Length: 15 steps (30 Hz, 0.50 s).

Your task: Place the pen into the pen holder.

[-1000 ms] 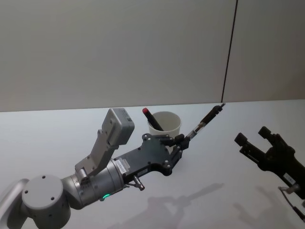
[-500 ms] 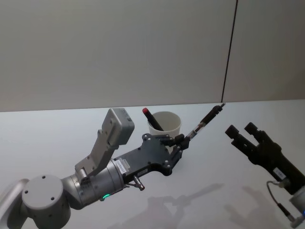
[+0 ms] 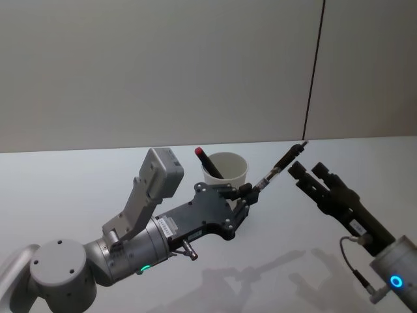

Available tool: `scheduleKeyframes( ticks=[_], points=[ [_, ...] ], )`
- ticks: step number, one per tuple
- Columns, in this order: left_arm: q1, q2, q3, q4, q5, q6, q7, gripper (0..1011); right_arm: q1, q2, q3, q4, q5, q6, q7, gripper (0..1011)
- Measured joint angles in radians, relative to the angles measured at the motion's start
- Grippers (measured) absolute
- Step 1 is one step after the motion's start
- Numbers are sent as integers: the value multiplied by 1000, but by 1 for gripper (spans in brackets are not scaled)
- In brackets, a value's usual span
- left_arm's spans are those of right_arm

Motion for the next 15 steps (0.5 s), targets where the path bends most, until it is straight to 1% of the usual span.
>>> scheduleKeyframes(
  ticks=[5, 15],
  points=[
    [0, 0, 0, 0, 0, 0, 0, 126, 17, -19, -14, 14, 14, 10, -12, 1001],
    [0, 0, 0, 0, 0, 0, 0, 126, 47, -50, -37, 38, 28, 19, -30, 1001]
  ],
)
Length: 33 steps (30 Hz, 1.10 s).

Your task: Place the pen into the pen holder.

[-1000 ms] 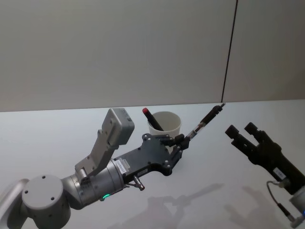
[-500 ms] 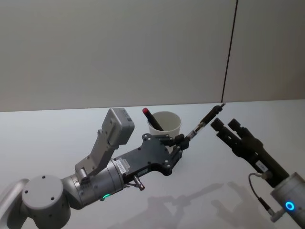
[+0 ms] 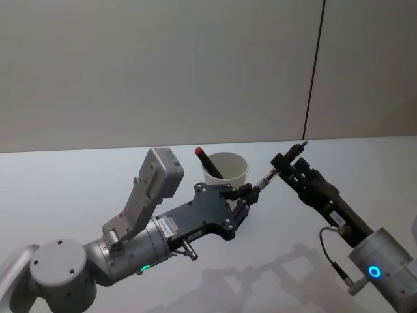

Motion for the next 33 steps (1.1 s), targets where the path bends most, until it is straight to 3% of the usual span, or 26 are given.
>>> scheduleKeyframes(
  ticks=[22, 27, 33],
  points=[
    [0, 0, 0, 0, 0, 0, 0, 126, 43, -35, -29, 43, 9, -1, -14, 1001],
    [0, 0, 0, 0, 0, 0, 0, 126, 50, -39, -33, 52, 13, 1, -15, 929],
    [0, 0, 0, 0, 0, 0, 0, 126, 60, -42, -37, 64, 20, 4, -16, 745]
  ],
)
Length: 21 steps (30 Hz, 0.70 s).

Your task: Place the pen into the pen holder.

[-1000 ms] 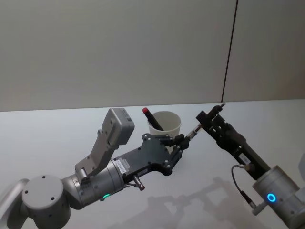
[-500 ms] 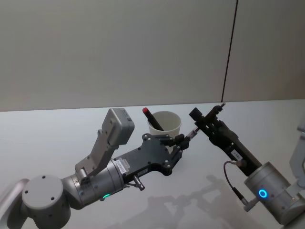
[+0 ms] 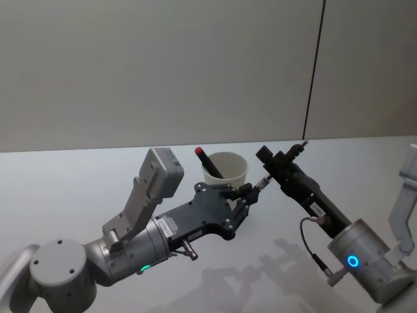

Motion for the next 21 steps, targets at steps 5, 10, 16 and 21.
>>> scheduleKeyframes(
  ticks=[5, 10, 16, 21],
  points=[
    [0, 0, 0, 0, 0, 0, 0, 126, 4, -1, -2, 3, 6, 4, 0, 606],
    [0, 0, 0, 0, 0, 0, 0, 126, 6, -2, -5, 3, 14, 11, -5, 418],
    [0, 0, 0, 0, 0, 0, 0, 126, 5, -1, -8, -4, 19, 16, -19, 242],
    [0, 0, 0, 0, 0, 0, 0, 126, 1, -1, -11, -18, 24, 22, -44, 145]
  ],
)
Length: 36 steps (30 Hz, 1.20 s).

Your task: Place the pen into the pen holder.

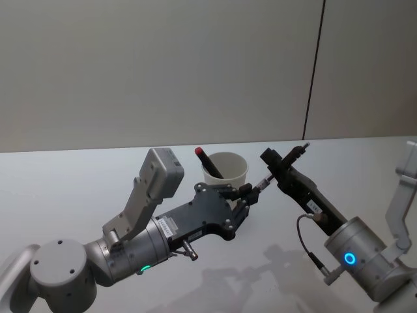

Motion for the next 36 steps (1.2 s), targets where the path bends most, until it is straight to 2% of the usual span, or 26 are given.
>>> scheduleKeyframes(
  ticks=[11, 27, 31, 33, 35, 36],
  points=[
    [0, 0, 0, 0, 0, 0, 0, 126, -9, 2, -6, -28, 4, 6, -56, 143],
    [0, 1, -1, 0, 0, 0, 0, 146, -11, 6, -9, -41, 5, 0, -90, 141],
    [0, 0, -1, 0, 0, 0, 0, 263, -10, 7, -12, -42, 5, -4, -91, 138],
    [0, 0, -1, 0, 0, 0, 0, 361, -10, 7, -12, -42, 5, -4, -91, 138],
    [0, 0, -1, 0, 0, 0, 0, 383, -10, 7, -13, -43, 5, -6, -91, 138],
    [0, 0, -1, 0, 0, 0, 0, 446, -10, 7, -14, -43, 5, -6, -90, 138]
  ],
)
